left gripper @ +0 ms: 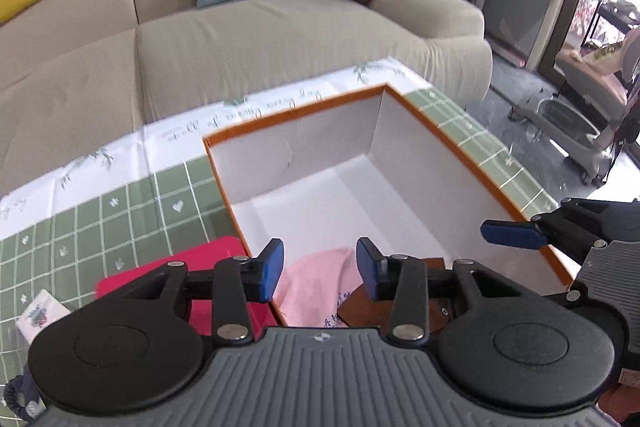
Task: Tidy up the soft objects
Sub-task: 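Move both tools back over the pile of soft items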
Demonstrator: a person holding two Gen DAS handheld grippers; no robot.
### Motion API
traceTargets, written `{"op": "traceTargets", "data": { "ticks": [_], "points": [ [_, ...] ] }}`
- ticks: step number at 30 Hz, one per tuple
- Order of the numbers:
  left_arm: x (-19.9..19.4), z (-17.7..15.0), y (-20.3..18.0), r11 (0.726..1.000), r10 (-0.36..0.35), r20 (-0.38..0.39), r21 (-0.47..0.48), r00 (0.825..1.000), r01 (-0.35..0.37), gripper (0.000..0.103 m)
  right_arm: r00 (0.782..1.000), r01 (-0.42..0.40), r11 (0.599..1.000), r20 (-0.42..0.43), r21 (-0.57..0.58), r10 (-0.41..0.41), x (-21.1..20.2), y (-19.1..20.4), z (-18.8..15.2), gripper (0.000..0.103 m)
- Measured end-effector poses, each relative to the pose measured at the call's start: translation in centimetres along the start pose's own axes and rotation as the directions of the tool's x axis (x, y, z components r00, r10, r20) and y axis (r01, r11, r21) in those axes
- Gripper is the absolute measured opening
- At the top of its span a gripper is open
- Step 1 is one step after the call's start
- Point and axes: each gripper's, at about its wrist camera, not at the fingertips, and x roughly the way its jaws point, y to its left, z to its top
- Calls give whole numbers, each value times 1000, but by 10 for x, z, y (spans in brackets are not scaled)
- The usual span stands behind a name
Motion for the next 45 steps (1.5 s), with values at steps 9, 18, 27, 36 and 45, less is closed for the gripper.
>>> {"op": "traceTargets", "data": {
  "ticks": [9,18,27,36,45],
  "points": [
    [-65,-16,8,1000,-5,155,-14,988,7,47,988,21,1000,152,19,-24,-62,24,-6,68],
    [-121,-59,29,998,30,291,-61,956,-13,48,952,-15,999,305,48,0,-118,63,-26,68],
    [-155,-115,62,990,85,299,-136,950,-46,49,934,-64,997,354,48,43,-139,118,-53,68],
    [-157,-169,97,965,151,223,-247,963,-94,49,951,-96,995,292,-37,103,-133,168,-82,68],
    [-158,-201,130,934,216,185,-325,959,-148,49,956,-122,989,258,-84,139,-120,195,-80,68]
  ]
}}
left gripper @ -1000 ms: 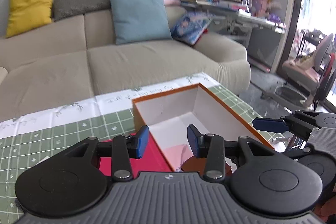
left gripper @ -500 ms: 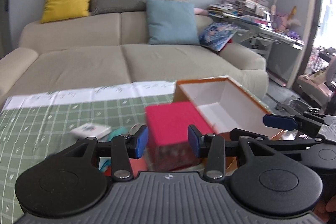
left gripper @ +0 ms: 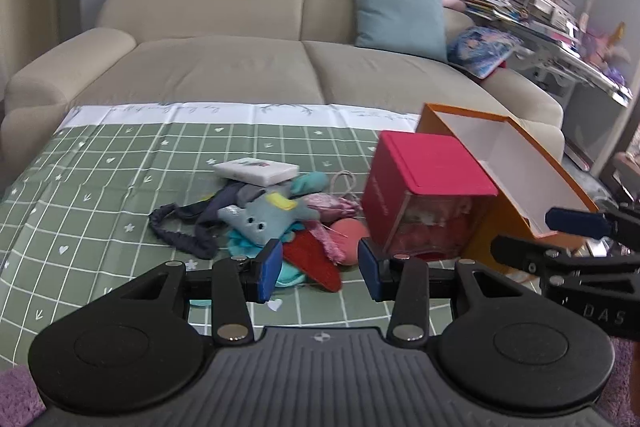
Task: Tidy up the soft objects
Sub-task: 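Move both tools back over the pile of soft items, then grasp the navy headband with the left tool while the right tool grasps the white packet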
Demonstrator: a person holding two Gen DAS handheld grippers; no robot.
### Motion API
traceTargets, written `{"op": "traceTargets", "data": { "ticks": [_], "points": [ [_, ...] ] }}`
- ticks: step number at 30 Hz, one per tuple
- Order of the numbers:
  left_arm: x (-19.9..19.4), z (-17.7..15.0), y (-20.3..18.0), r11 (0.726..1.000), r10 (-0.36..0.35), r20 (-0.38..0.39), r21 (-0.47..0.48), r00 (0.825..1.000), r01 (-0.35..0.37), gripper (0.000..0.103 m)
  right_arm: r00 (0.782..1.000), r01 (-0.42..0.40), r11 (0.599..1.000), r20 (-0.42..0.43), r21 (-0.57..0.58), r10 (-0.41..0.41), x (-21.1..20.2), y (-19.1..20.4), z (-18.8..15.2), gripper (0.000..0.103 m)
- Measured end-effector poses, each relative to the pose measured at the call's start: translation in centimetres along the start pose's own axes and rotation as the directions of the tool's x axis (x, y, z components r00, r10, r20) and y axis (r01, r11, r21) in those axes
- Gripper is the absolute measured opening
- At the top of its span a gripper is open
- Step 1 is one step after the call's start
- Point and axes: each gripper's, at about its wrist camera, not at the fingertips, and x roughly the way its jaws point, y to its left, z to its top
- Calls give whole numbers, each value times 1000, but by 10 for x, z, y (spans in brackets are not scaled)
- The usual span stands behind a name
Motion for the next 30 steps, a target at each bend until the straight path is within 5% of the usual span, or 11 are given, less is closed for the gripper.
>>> {"op": "traceTargets", "data": {
  "ticks": [9,23,30],
  "points": [
    [10,22,28,1000,-24,5,4,1000,24,49,996,-90,995,-10,-39,90,30,25,23,68],
    [93,94,85,990,-137,-185,-71,973,125,52,965,-221,965,-171,-138,197,137,54,94,67],
    [144,114,107,996,-66,-299,45,952,83,53,902,-320,926,-364,-198,234,211,76,120,67]
  ]
}}
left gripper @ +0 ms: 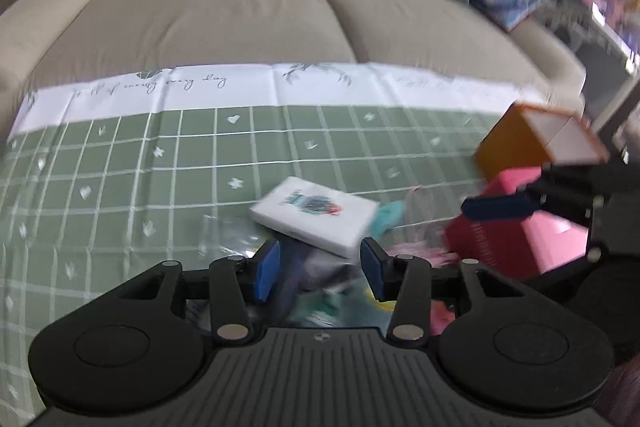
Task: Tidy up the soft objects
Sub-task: 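Grasp the navy headband with the left tool while the right tool grasps the white packet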
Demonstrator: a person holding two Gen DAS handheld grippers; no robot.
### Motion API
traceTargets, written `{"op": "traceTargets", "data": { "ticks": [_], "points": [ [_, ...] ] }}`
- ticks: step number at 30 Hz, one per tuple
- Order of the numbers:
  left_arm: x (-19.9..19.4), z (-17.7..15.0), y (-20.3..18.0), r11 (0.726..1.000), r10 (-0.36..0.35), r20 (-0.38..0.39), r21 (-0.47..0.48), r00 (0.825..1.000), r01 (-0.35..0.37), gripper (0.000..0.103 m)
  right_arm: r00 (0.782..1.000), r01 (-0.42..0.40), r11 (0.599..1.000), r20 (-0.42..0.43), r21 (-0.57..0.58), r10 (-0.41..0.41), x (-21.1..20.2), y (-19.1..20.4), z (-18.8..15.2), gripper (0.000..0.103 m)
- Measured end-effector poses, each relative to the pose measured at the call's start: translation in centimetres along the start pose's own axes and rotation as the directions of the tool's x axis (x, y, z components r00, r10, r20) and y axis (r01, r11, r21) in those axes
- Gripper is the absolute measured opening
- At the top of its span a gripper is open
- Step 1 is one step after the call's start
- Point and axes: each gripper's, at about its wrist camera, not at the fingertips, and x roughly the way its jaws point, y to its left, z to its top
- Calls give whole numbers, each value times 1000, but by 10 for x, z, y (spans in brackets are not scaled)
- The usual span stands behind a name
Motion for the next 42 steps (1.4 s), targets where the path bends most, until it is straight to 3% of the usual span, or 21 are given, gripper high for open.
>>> {"op": "traceTargets", "data": {
  "ticks": [4,10,14,18,22,24,31,37,40,42],
  "points": [
    [24,11,28,1000,-25,-78,16,997,27,53,996,-25,998,-81,-52,21,34,-4,19,67],
    [58,16,58,998,-38,-165,49,986,46,53,982,-82,997,-168,-1,81,79,-18,47,68],
    [74,16,68,996,-39,-179,76,983,54,52,970,-117,992,-209,48,124,106,-22,63,84],
    [88,13,78,993,-26,-204,105,979,48,56,960,-93,995,-263,26,97,130,-20,69,84],
    [93,9,80,993,-34,-196,103,980,55,56,947,-120,989,-289,88,140,140,-29,68,83],
    [94,7,78,992,-44,-188,106,981,65,56,939,-137,982,-299,130,171,145,-34,67,76],
    [83,6,71,990,-70,-174,110,982,90,56,944,-156,976,-266,155,193,132,-36,62,70],
    [60,1,59,976,-160,-172,121,972,182,56,959,-170,972,-201,165,202,95,-41,62,68],
    [61,-7,48,971,-142,-208,158,968,177,59,963,-162,973,-190,165,192,78,-44,58,68],
    [66,-12,42,968,-93,-219,208,971,140,62,960,-170,972,-194,162,200,71,-45,52,68]
  ]
}}
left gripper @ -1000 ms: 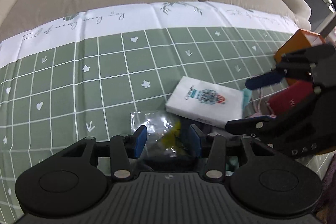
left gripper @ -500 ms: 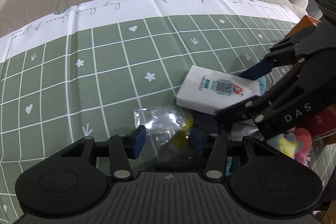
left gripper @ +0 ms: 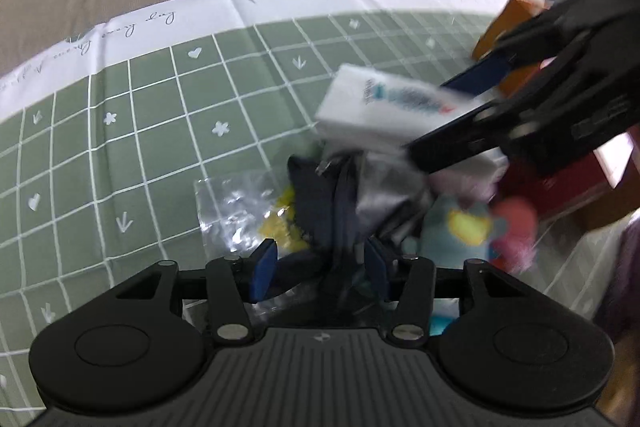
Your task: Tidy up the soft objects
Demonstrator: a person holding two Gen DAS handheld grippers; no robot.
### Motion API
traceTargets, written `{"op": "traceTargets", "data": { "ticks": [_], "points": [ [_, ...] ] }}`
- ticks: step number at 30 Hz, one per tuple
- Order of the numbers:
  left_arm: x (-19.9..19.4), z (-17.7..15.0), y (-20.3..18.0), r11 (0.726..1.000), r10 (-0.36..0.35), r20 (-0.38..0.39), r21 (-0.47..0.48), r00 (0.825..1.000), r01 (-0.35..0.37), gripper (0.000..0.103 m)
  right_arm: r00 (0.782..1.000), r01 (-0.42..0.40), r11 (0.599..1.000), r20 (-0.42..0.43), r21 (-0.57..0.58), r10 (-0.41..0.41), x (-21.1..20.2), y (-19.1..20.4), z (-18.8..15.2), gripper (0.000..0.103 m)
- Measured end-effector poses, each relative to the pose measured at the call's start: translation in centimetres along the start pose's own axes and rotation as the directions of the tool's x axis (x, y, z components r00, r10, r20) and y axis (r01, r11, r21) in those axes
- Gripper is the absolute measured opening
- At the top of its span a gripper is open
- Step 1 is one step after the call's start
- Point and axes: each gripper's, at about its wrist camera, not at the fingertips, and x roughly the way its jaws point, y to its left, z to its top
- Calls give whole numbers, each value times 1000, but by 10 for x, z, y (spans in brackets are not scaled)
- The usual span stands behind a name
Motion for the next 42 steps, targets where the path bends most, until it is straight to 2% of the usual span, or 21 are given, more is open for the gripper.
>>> {"op": "traceTargets", "data": {
  "ticks": [3,5,6,7,8,10,11,19,29,31,35,42],
  "points": [
    [10,-3,-5,1000,12,-22,26,1000,-12,63,1000,2,1000,-6,-8,-2,-4,2,-10,68],
    [15,-3,-8,998,46,-20,39,999,-45,61,1000,6,1000,-9,-8,-6,-5,1,-16,68],
    [17,-3,-8,998,54,-22,41,998,-53,53,1000,8,1000,-10,-7,-8,-5,1,-18,68],
    [19,-2,-8,998,54,-30,32,998,-53,39,1000,9,1000,-13,-6,-9,-4,1,-20,68],
    [19,-2,-8,999,49,-32,19,998,-49,33,1000,11,1000,-17,-4,-11,-4,1,-21,68],
    [18,-1,-8,999,36,-21,8,999,-36,11,1000,16,1000,-20,-6,-17,-3,1,-23,68],
    [17,-1,-8,999,33,-18,10,999,-33,8,1000,18,1000,-21,-8,-18,-3,2,-24,68],
    [-19,-1,-16,994,105,72,-3,992,-105,5,1000,27,999,-8,-25,-27,-13,13,-28,67],
    [-97,-12,-28,988,143,155,-75,977,-133,5,996,-14,1000,90,-21,16,-61,43,-43,67],
    [-108,-16,-36,986,152,165,-99,975,-137,5,994,-28,999,107,-16,29,-68,50,-53,67],
    [-123,-33,-53,983,130,196,-150,972,-102,5,989,-23,1000,149,-14,25,-77,63,-80,67],
    [-125,-75,-87,963,129,267,-265,955,-56,5,975,0,1000,221,26,-6,-89,76,-145,67]
  ]
}}
